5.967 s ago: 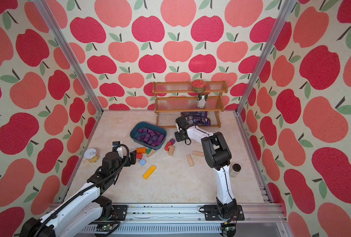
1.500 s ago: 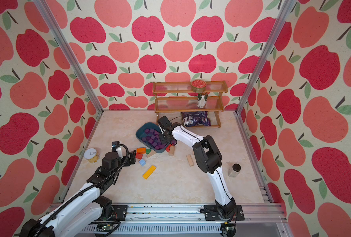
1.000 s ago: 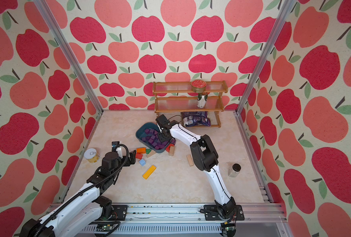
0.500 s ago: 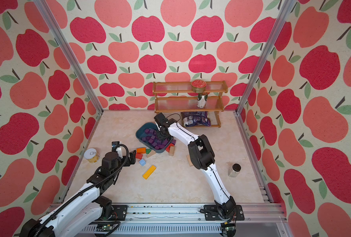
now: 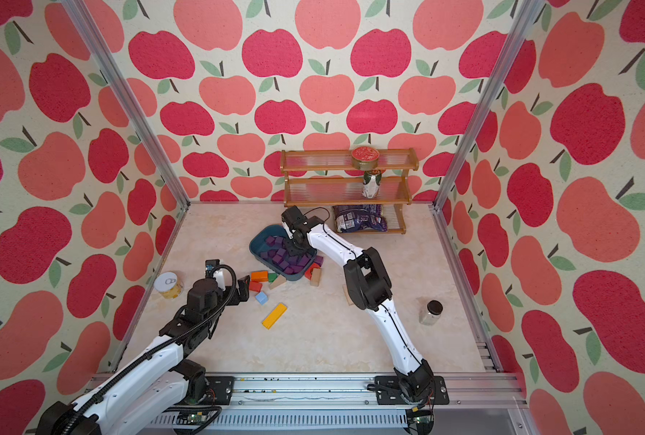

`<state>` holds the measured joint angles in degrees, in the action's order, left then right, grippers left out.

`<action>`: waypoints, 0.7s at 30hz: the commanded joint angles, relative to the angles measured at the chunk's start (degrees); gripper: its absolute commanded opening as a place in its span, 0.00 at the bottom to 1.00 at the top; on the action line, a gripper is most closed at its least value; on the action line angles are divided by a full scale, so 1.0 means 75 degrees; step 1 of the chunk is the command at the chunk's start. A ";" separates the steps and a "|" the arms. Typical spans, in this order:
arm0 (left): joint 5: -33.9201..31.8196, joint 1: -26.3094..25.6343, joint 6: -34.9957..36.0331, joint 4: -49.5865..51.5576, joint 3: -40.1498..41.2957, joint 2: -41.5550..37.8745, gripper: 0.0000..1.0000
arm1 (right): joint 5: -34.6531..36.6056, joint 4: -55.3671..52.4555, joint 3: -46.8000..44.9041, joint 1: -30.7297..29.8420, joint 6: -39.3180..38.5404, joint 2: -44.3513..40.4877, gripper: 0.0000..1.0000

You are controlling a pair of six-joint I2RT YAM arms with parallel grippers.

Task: Pick purple bricks into the storage bin
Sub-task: Place the building block in the storage box.

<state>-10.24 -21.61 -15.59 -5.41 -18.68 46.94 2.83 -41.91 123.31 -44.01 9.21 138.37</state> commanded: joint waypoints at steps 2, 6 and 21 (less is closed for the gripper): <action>-0.0146 0.0037 -0.0036 0.0080 -0.0015 0.0046 0.99 | -0.0314 -0.0225 -0.0064 -0.0149 -0.0172 0.0160 0.21; -0.0146 0.0034 -0.0041 0.0087 -0.0008 0.0037 0.99 | -0.0400 -0.0301 -0.0098 -0.0190 -0.0139 0.0156 0.21; -0.0158 0.0046 -0.0045 0.0077 -0.0013 0.0063 0.99 | -0.0941 -0.0035 -0.0317 -0.0084 0.0100 -0.0270 0.21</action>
<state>-10.24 -21.61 -15.59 -5.41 -18.68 46.94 -2.55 -40.73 122.61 -45.17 9.08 138.21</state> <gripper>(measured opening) 0.994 0.339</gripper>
